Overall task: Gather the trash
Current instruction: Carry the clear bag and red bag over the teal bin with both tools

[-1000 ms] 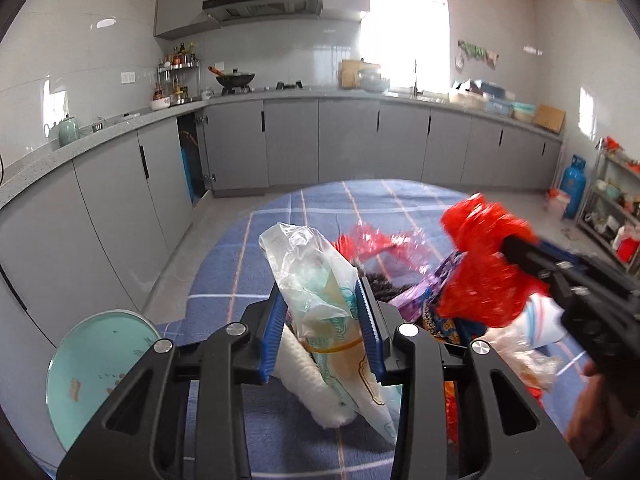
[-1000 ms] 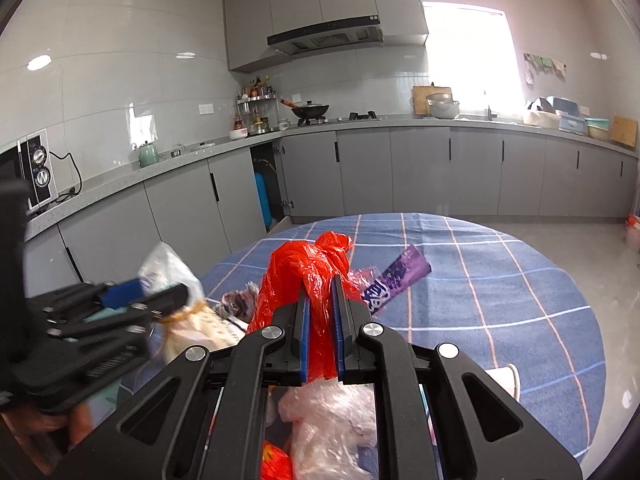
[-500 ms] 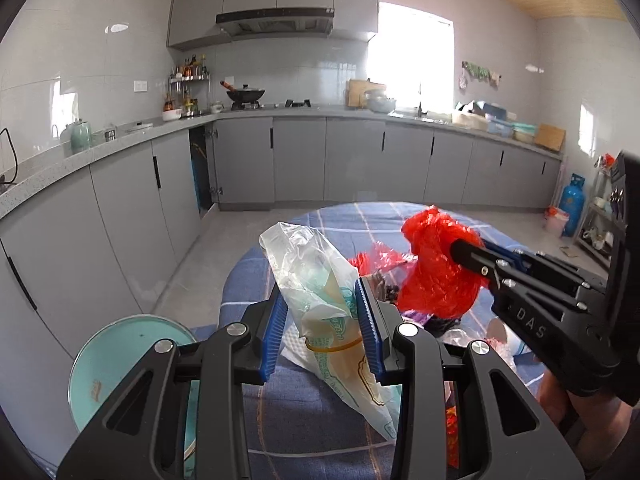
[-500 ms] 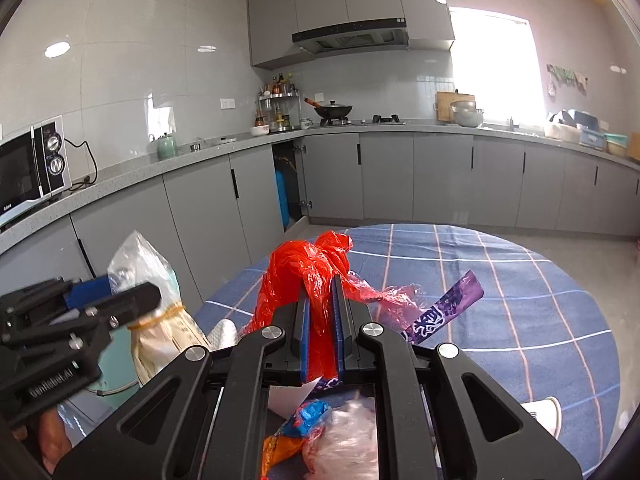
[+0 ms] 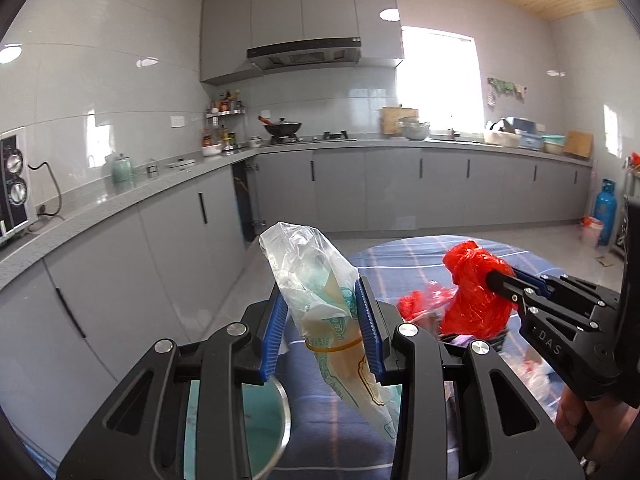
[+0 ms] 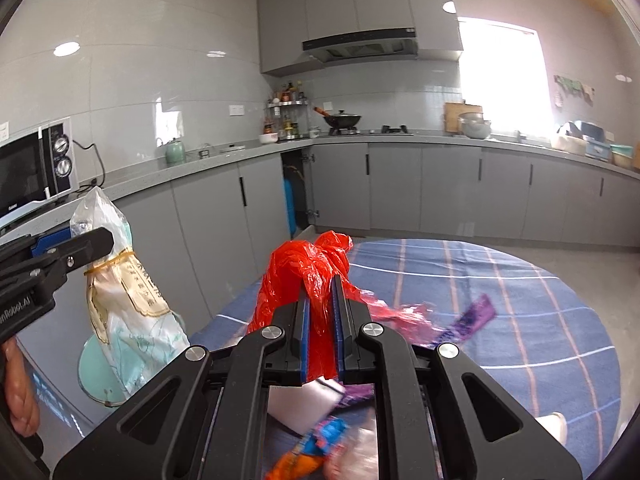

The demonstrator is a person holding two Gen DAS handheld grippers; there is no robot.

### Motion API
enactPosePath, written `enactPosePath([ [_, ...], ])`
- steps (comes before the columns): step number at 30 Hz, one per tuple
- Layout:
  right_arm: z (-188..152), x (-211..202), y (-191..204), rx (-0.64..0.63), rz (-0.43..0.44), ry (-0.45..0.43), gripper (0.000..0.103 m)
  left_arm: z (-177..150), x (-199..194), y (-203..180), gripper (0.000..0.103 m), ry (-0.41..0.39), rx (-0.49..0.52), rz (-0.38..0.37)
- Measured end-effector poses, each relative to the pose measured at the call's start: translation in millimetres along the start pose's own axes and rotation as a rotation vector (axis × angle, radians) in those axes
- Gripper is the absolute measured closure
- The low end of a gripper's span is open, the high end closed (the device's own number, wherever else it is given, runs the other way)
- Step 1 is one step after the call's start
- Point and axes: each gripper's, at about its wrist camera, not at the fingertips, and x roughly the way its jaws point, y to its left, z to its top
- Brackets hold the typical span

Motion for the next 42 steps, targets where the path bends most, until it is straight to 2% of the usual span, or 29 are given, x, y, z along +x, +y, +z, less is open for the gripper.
enactPosePath([
  [15, 17.9, 24.6, 73.4, -0.062, 0.150, 0.002, 0.093, -19.1, -6.2, 73.0, 0.068, 0.024, -0.016, 0.192],
  [28, 21.4, 44.2, 133.1, -0.114, 0.254, 0.021, 0.093, -32.3, -15.6, 122.7, 0.068, 0.043, -0.061, 0.295],
  [42, 14.7, 60.8, 171.0, -0.149, 0.317, 0.053, 0.092, -45.4, -13.6, 158.5, 0.068, 0.077, -0.099, 0.376],
])
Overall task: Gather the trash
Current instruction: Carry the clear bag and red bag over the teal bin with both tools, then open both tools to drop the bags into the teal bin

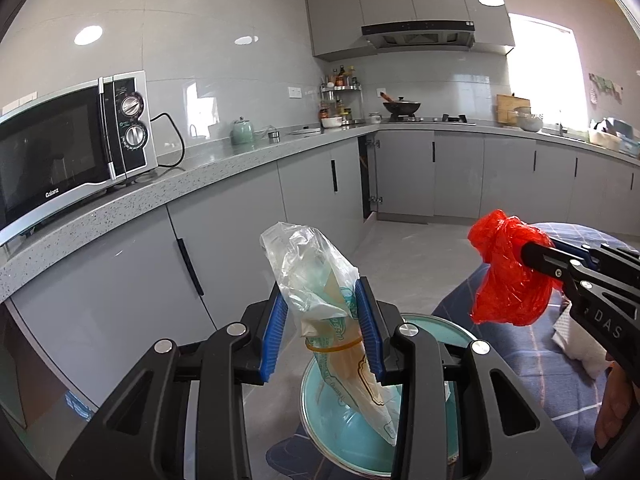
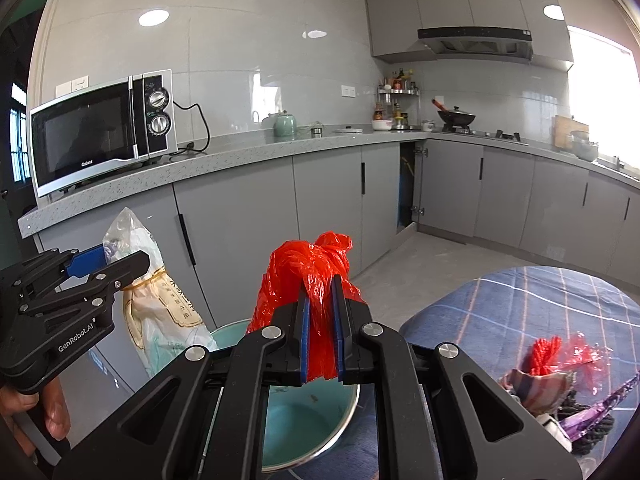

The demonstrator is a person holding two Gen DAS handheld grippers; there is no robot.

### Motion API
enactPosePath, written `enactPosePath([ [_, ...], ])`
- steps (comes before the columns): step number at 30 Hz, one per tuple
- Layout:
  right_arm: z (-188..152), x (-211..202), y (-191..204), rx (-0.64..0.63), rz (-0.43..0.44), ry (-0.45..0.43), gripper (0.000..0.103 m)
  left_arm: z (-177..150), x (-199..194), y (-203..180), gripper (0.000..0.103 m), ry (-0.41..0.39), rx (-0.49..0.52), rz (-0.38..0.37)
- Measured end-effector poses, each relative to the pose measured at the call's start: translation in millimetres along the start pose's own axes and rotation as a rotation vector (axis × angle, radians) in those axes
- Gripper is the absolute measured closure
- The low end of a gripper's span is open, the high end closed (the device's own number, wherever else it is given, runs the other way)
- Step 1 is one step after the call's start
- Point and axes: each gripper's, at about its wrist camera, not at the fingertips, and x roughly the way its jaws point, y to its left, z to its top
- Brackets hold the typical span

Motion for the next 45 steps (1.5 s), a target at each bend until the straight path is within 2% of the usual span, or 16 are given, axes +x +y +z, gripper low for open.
enactPosePath([
  [13, -7.0, 12.0, 6.8, -0.011, 0.029, 0.025, 0.092, -6.8, 9.9, 5.0, 0.067, 0.026, -0.004, 0.015],
  [20, -7.3, 18.6, 10.4, -0.014, 0.031, 0.030, 0.092, -7.4, 12.1, 5.4, 0.067, 0.031, 0.012, 0.049],
  [31, -10.9, 23.2, 6.5, -0.006, 0.032, 0.044, 0.092, -9.5, 14.0, 3.1, 0.066, 0.038, 0.016, 0.037],
  [34, -11.3, 24.7, 9.0, -0.012, 0.040, 0.049, 0.088, -8.4, 13.8, 4.8, 0.057, 0.034, 0.011, 0.040],
  [35, -12.8, 24.0, 8.7, -0.011, 0.040, 0.047, 0.082, -8.2, 13.1, 4.7, 0.048, 0.030, 0.010, 0.045],
  [36, -13.3, 24.4, 8.5, -0.011, 0.041, 0.050, 0.080, -7.9, 12.5, 4.2, 0.041, 0.027, 0.011, 0.043],
  [37, -13.8, 25.0, 8.3, -0.012, 0.040, 0.054, 0.078, -7.9, 12.3, 4.0, 0.041, 0.025, 0.012, 0.039],
  [38, -14.4, 25.5, 8.3, -0.012, 0.035, 0.057, 0.073, -7.7, 12.3, 3.3, 0.040, 0.025, 0.013, 0.037],
  [39, -14.8, 25.6, 7.3, -0.008, 0.033, 0.058, 0.066, -7.6, 12.5, 2.6, 0.032, 0.026, 0.014, 0.036],
  [40, -15.2, 25.7, 6.1, -0.002, 0.033, 0.060, 0.055, -7.5, 12.6, 2.1, 0.029, 0.026, 0.014, 0.033],
  [45, -18.3, 20.9, 2.8, -0.004, 0.020, 0.066, 0.054, -8.6, 11.8, -3.7, 0.024, 0.024, 0.027, 0.040],
])
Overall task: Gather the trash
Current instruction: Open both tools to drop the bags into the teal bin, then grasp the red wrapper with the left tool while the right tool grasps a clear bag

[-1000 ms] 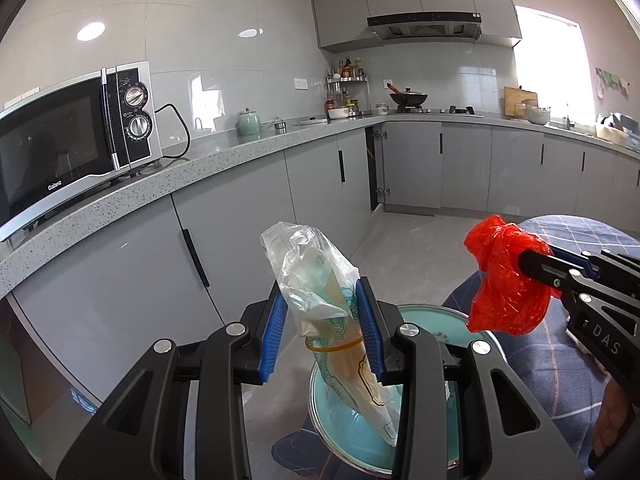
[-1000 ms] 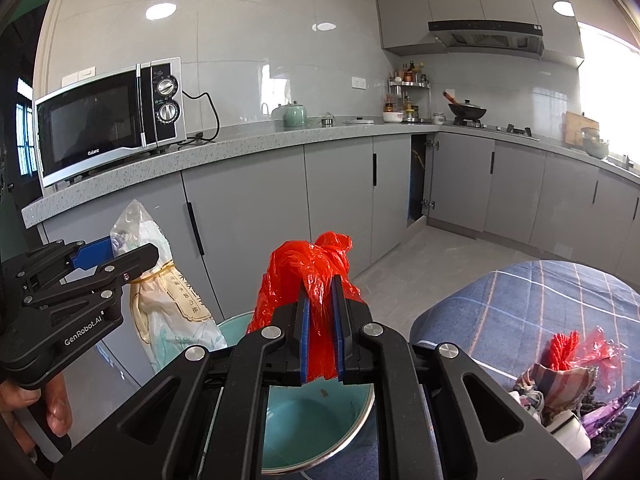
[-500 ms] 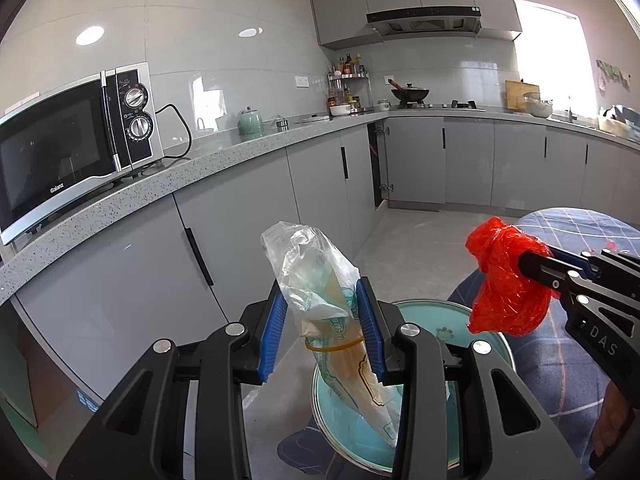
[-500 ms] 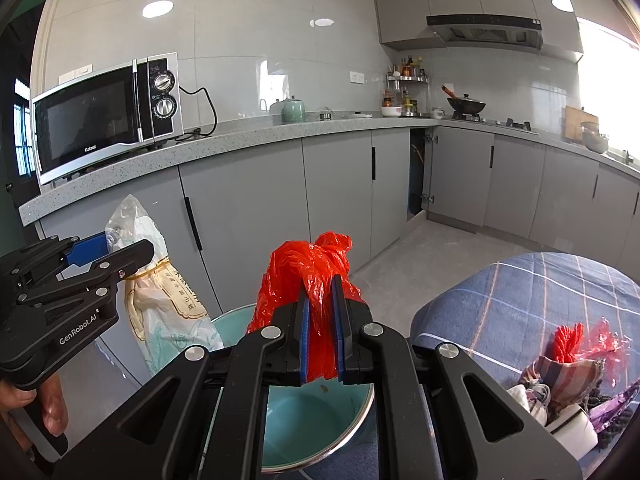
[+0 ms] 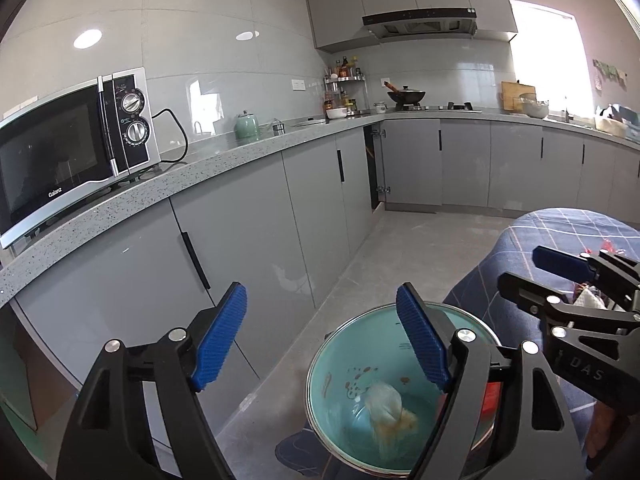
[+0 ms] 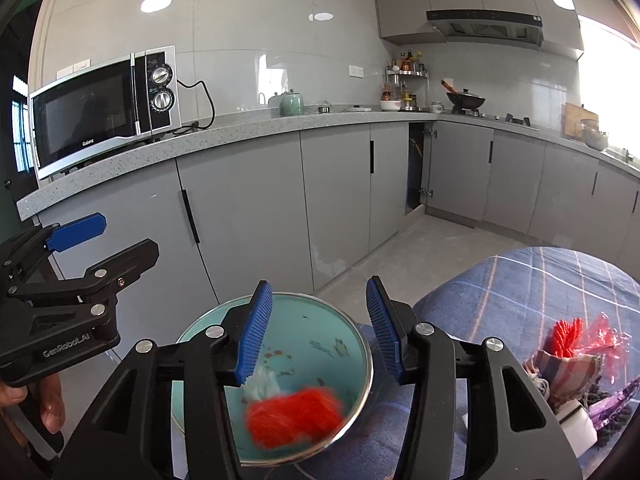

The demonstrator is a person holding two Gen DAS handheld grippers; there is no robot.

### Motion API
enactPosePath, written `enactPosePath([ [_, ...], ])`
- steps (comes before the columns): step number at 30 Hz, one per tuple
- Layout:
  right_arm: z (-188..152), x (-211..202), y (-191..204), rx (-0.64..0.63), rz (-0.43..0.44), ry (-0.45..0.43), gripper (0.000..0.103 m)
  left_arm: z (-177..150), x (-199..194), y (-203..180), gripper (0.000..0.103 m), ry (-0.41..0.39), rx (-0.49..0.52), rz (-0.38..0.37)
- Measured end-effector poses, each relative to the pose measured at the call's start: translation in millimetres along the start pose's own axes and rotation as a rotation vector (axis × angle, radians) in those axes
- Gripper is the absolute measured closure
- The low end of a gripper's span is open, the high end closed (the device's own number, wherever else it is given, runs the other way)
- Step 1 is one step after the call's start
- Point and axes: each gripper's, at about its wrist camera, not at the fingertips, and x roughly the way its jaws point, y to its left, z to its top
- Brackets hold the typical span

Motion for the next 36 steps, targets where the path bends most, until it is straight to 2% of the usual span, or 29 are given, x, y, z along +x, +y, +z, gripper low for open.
enactPosePath([
  [4, -9.1, -13.5, -12.3, 0.012, -0.042, 0.010, 0.053, 1.5, -7.6, -6.4, 0.016, -0.033, 0.022, 0.022],
  [14, -21.4, -57.8, -45.8, 0.054, -0.119, -0.012, 0.048, -8.1, -14.5, -51.8, 0.015, -0.008, 0.084, -0.066],
  [20, -28.5, -91.9, -62.6, 0.051, -0.176, -0.025, 0.047, -6.4, -25.2, -80.6, 0.014, -0.018, 0.105, -0.121],
  [28, -57.2, -160.7, -114.2, 0.097, -0.342, -0.034, 0.045, -9.6, -33.6, -137.8, 0.014, -0.014, 0.149, -0.223],
  [36, -97.5, -201.8, -161.2, 0.177, -0.482, -0.003, 0.044, -17.1, -46.2, -197.7, 0.014, -0.015, 0.228, -0.325],
])
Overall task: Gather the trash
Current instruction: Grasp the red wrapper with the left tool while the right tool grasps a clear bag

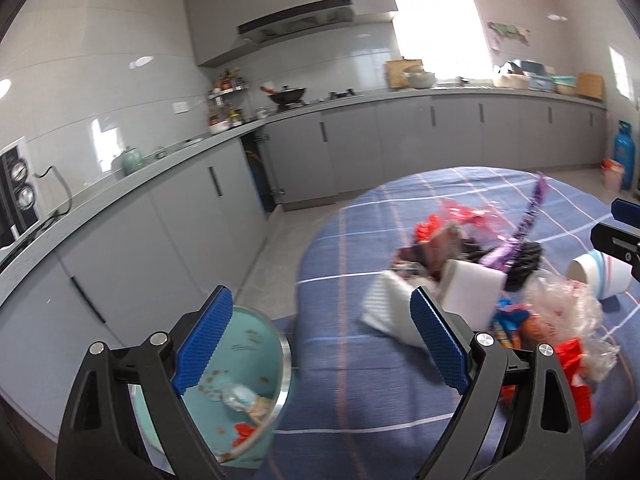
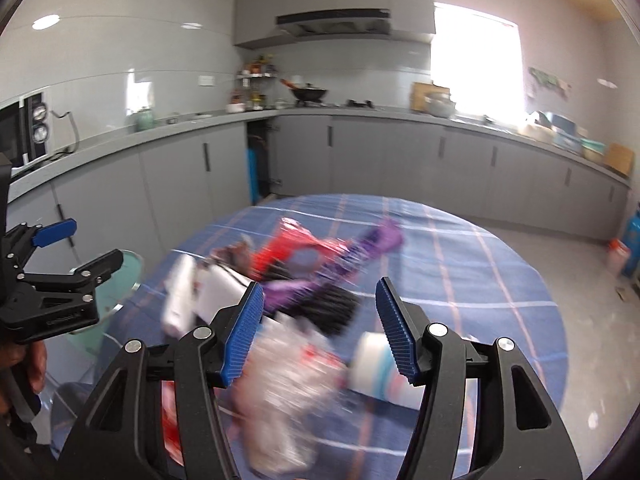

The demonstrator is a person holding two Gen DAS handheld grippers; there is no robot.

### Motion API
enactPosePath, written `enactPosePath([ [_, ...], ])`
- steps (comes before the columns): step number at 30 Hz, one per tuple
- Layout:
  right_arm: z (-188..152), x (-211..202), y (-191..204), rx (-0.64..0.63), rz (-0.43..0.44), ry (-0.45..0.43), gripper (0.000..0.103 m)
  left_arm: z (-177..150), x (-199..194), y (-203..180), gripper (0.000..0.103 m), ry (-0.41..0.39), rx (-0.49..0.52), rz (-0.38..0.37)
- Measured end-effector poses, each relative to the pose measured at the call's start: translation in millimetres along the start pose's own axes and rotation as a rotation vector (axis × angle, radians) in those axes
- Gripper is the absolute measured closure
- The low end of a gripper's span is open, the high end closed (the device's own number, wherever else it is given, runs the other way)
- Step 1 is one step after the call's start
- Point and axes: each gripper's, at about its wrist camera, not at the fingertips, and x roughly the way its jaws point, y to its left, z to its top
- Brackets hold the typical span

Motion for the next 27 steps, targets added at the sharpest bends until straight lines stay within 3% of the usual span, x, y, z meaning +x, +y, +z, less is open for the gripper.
enactPosePath([
  [10, -34.8, -23.5, -27.4, -0.030, -0.073, 0.049, 0.044, -6.7, -21.1, -50.7, 0.014, -0.001, 0.040, -0.122],
  [17, -50.7, -29.3, -31.5, -0.002, -0.063, 0.061, 0.044, -18.1, -30.8, -83.5, 0.013, 0.007, 0.096, -0.193],
  [22, -53.7, -25.7, -29.8, 0.004, -0.057, 0.062, 0.044, -31.7, -17.0, -98.1, 0.014, 0.078, 0.116, -0.249],
  [23, -54.9, -24.4, -28.8, 0.005, -0.055, 0.067, 0.044, -33.1, -13.1, -98.7, 0.022, 0.094, 0.113, -0.265],
  [24, -56.5, -23.4, -27.9, 0.006, -0.052, 0.072, 0.044, -35.8, -9.3, -99.9, 0.038, 0.120, 0.104, -0.305],
  [25, -57.6, -22.4, -27.0, 0.006, -0.049, 0.074, 0.044, -37.7, -5.8, -101.6, 0.044, 0.148, 0.096, -0.343],
  [27, -58.5, -20.4, -25.4, 0.005, -0.045, 0.076, 0.044, -39.5, -1.4, -102.6, 0.073, 0.181, 0.081, -0.414],
])
